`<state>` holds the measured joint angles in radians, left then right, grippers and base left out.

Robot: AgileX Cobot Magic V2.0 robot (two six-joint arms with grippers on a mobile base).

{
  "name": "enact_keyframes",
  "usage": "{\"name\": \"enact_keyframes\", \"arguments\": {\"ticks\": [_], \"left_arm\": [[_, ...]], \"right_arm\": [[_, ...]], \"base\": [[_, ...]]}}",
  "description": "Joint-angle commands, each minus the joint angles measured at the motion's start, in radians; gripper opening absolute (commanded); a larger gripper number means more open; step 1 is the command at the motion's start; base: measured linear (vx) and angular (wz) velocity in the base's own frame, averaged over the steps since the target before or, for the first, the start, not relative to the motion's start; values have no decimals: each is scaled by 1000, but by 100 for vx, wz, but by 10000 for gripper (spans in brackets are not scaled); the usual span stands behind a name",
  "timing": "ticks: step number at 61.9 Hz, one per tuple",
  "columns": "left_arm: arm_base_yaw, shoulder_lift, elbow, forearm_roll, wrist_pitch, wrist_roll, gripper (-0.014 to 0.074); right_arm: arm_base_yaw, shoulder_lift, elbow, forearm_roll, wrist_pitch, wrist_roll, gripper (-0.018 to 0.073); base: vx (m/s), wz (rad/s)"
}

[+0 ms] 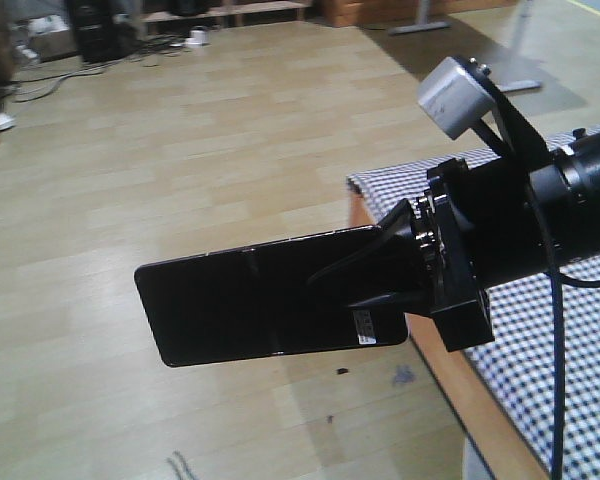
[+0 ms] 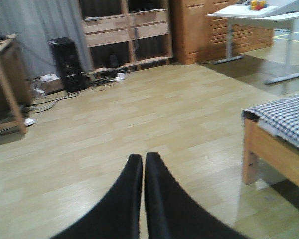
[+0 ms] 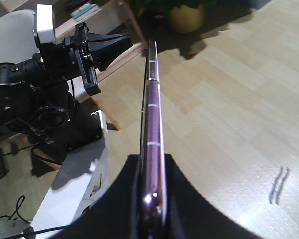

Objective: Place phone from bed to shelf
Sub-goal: 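Hold the phone in the right gripper while the base turns away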

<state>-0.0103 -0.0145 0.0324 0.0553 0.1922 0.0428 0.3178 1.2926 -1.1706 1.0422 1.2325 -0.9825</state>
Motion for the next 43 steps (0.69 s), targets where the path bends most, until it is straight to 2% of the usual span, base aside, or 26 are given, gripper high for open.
{"name": "enact_keyframes", "arguments": {"ticks": [1,26,43], "left_arm": [[-2,-9,-26,-5,-74,-4,1],[-2,-9,-26,-5,-74,-4,1],[-2,-9,-26,-5,-74,-4,1]], "right_arm": [[0,-31,-26,84,56,-7,-1],[0,-31,-26,84,56,-7,-1],[0,-31,-26,84,56,-7,-1]], "base": [[-15,59],[-13,50],[-7,26]]}}
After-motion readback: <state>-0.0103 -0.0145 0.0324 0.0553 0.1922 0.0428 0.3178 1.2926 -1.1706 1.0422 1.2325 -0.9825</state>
